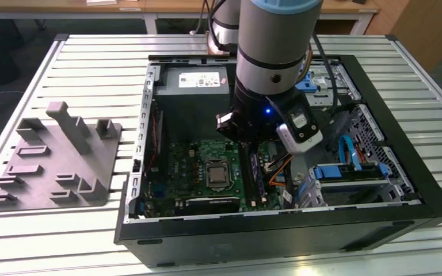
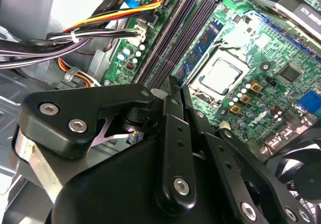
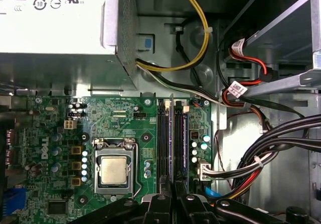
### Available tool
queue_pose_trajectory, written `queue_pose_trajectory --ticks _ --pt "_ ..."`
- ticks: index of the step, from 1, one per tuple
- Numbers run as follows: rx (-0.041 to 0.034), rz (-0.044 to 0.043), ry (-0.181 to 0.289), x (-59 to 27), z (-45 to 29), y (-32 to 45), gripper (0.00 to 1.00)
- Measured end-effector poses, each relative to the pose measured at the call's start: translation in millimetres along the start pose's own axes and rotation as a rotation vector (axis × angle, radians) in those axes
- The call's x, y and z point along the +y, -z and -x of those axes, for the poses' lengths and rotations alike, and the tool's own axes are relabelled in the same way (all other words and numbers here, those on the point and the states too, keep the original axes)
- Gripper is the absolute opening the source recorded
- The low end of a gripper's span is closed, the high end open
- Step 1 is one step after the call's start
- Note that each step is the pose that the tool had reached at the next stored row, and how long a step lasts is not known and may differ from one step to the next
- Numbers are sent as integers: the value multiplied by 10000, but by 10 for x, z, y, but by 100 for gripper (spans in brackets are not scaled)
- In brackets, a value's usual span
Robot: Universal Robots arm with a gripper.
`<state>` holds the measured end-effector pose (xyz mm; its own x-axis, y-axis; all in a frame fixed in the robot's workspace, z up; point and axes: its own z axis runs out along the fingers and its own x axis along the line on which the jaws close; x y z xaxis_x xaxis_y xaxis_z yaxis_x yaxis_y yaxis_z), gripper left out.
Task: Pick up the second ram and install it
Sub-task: 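Insert the second ram into the second slot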
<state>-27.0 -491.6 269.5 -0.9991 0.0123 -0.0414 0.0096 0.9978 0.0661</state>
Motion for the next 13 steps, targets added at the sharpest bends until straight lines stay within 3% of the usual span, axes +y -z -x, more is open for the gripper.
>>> queue_pose_trajectory --ticks 13 --pt "0 -3 0 -3 -2 -42 14"
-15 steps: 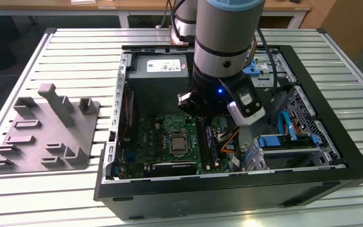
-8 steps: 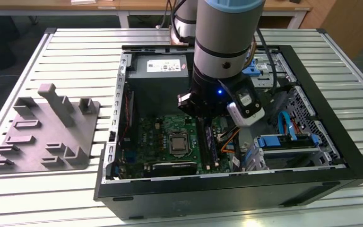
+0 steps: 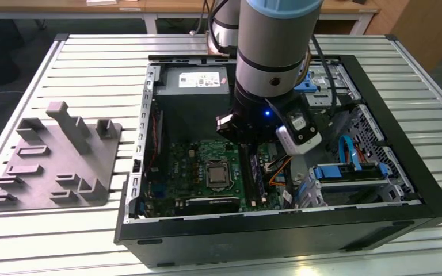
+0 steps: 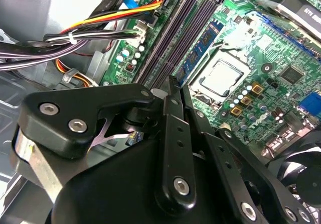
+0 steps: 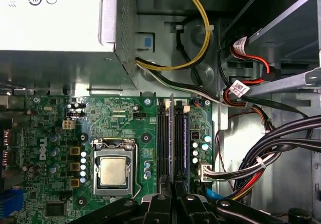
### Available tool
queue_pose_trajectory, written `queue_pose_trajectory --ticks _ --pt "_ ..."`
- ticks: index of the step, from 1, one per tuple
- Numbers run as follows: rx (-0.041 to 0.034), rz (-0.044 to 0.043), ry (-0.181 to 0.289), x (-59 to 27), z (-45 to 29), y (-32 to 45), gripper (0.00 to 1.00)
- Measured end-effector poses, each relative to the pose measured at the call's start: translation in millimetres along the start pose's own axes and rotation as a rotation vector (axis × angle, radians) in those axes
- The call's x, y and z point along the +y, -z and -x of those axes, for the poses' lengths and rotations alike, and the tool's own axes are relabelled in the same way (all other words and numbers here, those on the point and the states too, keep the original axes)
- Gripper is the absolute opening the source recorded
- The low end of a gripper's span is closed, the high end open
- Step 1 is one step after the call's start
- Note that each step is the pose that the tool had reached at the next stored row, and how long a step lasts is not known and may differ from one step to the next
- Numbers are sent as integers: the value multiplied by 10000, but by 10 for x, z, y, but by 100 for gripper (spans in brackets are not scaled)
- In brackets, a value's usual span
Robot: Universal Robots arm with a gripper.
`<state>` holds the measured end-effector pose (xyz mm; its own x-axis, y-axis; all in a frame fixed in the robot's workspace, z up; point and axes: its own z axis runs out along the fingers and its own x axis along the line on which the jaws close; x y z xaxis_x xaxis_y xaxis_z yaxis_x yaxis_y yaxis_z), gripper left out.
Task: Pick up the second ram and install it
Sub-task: 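Insert the second ram into the second slot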
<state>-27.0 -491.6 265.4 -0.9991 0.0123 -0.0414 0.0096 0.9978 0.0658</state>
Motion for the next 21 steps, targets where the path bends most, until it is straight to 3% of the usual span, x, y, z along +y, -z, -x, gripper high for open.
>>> queue_pose_trajectory --ticks 21 --pt "-11 -11 -173 -4 -3 -60 14"
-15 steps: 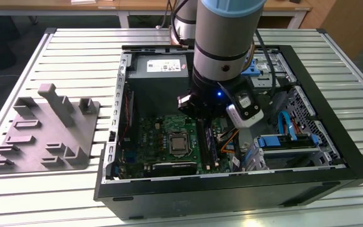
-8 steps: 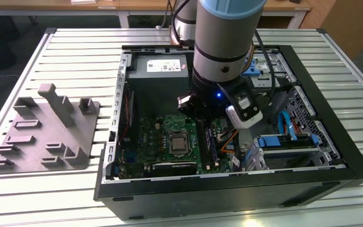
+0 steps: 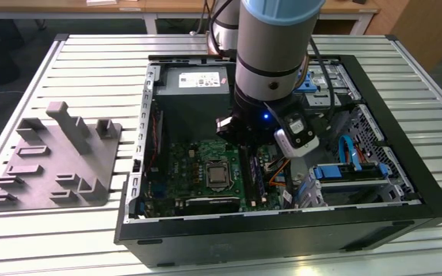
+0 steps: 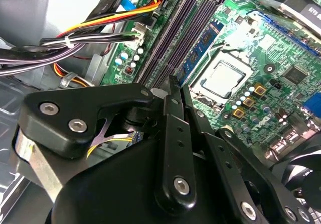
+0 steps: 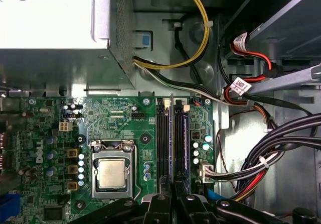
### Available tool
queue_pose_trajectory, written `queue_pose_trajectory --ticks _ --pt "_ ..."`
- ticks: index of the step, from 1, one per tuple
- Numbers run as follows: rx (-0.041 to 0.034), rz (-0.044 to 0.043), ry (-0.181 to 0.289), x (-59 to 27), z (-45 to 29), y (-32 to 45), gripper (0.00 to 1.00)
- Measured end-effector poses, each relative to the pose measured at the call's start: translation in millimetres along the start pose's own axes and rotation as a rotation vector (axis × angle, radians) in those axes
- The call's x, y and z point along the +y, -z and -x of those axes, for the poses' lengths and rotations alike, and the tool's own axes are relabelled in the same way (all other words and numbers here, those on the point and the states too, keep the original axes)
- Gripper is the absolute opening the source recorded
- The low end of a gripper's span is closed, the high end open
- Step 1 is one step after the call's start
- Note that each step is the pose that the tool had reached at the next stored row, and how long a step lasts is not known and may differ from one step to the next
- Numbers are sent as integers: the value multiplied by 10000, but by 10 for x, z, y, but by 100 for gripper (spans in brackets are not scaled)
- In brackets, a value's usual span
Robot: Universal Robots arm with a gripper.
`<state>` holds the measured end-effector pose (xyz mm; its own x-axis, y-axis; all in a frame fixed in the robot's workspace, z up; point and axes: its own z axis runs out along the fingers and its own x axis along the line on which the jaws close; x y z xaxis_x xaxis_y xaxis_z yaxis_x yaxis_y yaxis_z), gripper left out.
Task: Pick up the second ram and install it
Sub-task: 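Insert the second ram into the second slot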
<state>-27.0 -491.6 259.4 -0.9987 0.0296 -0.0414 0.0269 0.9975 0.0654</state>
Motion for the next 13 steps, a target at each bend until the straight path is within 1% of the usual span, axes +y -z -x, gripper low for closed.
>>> queue_pose_trajectory --ticks 4,7,10,13 --pt "-2 -1 -27 -1 -1 -18 14" --pt "-4 -4 -69 -7 -6 -51 14" --pt "-10 -6 -149 -46 -12 -83 14" --pt "-13 -8 -201 -115 -12 -108 14"
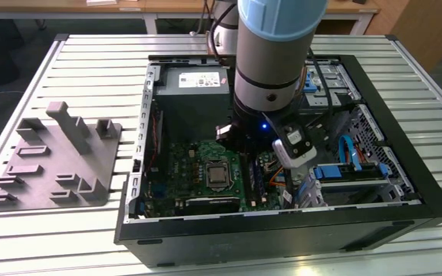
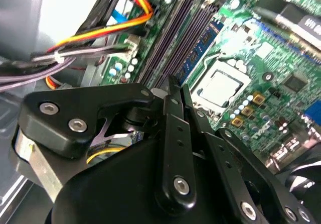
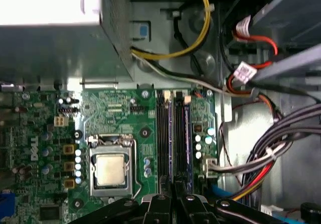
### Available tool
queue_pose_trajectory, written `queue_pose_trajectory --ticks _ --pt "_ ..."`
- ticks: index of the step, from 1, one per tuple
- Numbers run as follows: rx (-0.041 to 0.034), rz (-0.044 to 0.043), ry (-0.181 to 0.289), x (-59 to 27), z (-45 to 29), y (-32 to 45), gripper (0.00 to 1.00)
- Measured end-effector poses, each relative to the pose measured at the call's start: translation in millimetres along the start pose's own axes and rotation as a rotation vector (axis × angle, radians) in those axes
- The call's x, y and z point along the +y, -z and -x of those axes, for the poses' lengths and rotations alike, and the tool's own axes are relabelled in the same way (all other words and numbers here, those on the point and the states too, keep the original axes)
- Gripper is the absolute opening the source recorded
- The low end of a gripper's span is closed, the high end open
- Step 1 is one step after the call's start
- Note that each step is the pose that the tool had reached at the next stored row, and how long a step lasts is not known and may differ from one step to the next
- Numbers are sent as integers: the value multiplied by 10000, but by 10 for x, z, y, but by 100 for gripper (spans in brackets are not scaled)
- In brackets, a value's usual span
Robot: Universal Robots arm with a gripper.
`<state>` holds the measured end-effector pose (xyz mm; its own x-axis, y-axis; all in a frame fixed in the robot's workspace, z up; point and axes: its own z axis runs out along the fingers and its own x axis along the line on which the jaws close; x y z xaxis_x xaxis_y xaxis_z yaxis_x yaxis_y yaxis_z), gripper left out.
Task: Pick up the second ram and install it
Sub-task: 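Insert the second ram into the second slot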
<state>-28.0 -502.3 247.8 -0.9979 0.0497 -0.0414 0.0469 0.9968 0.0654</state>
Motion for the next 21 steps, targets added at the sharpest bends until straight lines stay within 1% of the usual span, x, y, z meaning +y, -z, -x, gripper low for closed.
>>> queue_pose_trajectory --ticks 2,4,5,9,11,18,21 --pt "-1 -1 -17 -48 0 -21 14" --pt "-5 1 -48 -64 -3 -55 14" --pt "-5 3 -67 -68 -4 -64 14" --pt "-5 69 -119 -82 -8 -98 14" --pt "-5 84 -134 -90 -15 -118 14" --pt "-10 78 -217 -98 -27 -217 14" --pt "-10 77 -219 -99 -30 -239 14"
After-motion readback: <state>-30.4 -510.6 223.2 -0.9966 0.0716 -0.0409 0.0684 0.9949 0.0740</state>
